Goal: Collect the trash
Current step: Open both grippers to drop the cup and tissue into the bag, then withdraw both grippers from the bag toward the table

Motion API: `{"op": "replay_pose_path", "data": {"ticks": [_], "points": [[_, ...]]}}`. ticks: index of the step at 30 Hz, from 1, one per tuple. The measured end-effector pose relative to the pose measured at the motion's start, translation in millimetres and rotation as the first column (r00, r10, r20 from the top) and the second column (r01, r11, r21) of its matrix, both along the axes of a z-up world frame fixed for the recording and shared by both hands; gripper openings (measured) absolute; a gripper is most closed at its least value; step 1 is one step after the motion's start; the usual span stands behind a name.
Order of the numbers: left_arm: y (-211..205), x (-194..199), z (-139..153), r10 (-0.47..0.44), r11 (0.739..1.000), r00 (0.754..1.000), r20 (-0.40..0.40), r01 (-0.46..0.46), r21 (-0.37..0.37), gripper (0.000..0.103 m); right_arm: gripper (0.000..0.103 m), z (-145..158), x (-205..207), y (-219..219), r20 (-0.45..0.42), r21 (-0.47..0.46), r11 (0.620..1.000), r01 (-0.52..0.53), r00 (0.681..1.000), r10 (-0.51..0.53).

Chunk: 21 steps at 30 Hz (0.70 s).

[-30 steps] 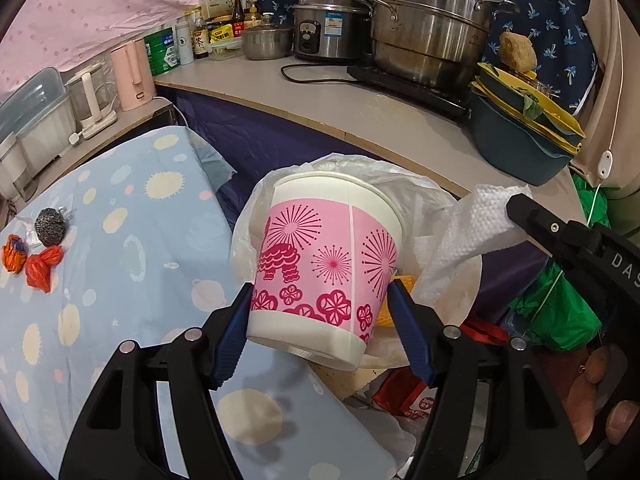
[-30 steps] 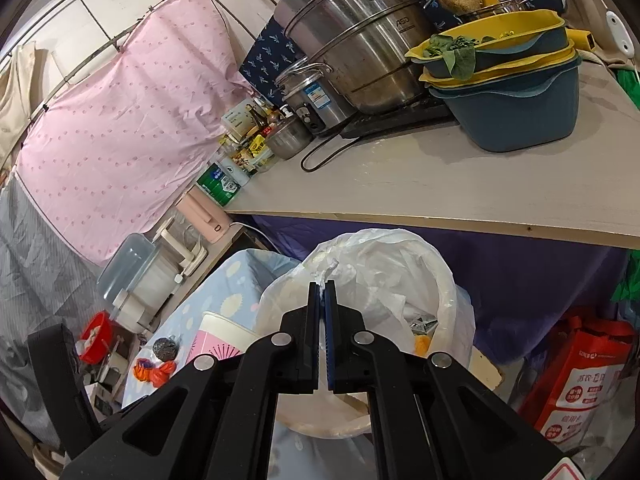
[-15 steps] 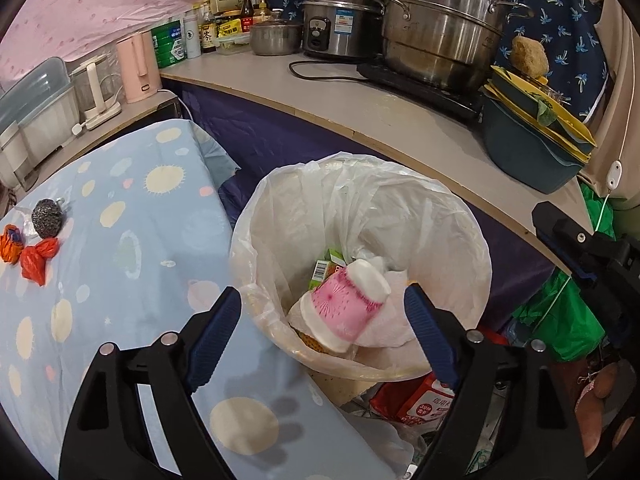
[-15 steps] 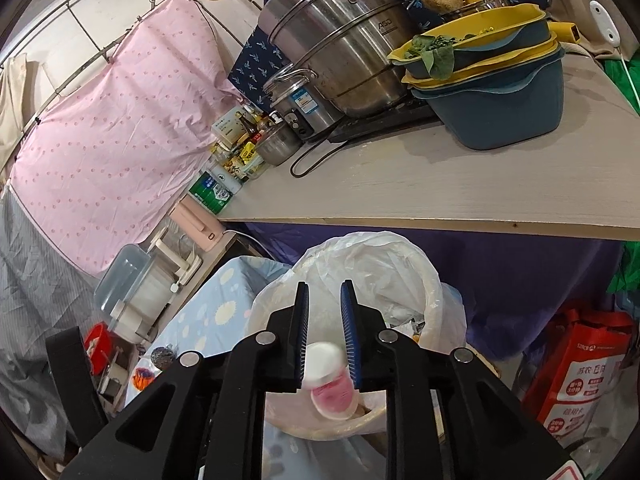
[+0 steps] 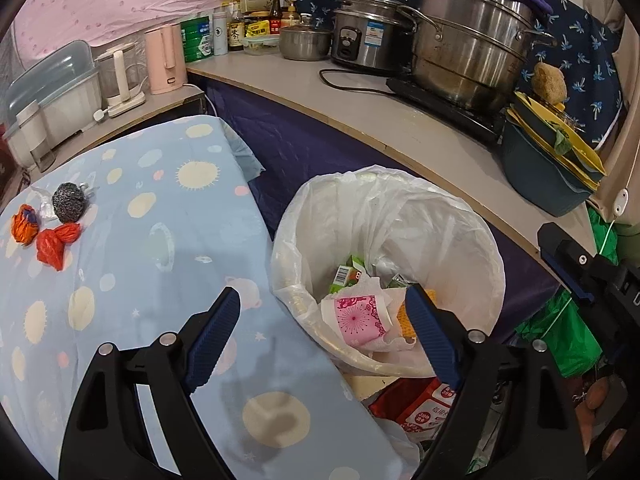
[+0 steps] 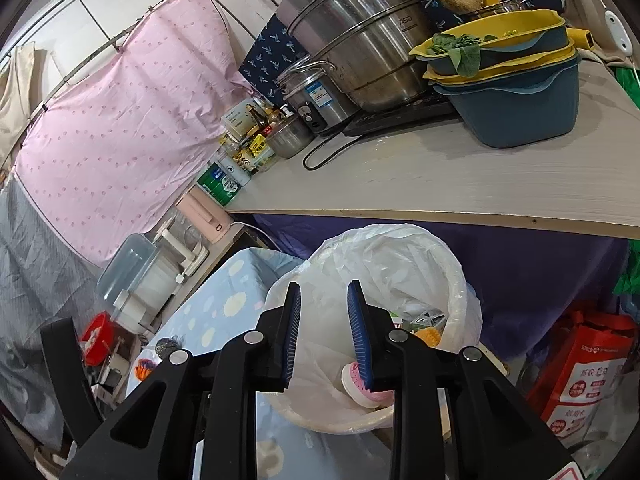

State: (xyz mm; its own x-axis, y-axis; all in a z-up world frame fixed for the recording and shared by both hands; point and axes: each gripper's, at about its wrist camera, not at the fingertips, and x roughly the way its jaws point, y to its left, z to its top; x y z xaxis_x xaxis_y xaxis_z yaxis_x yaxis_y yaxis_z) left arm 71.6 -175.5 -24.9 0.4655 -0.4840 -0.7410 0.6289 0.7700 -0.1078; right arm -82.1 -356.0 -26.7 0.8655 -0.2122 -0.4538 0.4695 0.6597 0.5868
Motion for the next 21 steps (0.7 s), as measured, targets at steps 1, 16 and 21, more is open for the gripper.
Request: {"op": "replay_pose_path", "data": {"ticks": [1,16,21], "points": [[4,2,1,0.009,1.0,1.0,-0.001,-0.009,-0.004,0.081,0.026,1,2,2,0.0,-0.002,1.0,-0.005,1.0,0.005],[64,24,11,0.113,0.992,0.994,-0.007,-0.113,-0.048,0.081,0.027,8,40,48,-0.036,-0.035,0.993,-0.109,0.994,0.107],[96,36,11,0.167,0.984,0.986,-0.017,-0.168,-0.059,0.081,0.027,7,58,73,-0.057,-0.046,0.986,-0.159,0.986,0.157]]}}
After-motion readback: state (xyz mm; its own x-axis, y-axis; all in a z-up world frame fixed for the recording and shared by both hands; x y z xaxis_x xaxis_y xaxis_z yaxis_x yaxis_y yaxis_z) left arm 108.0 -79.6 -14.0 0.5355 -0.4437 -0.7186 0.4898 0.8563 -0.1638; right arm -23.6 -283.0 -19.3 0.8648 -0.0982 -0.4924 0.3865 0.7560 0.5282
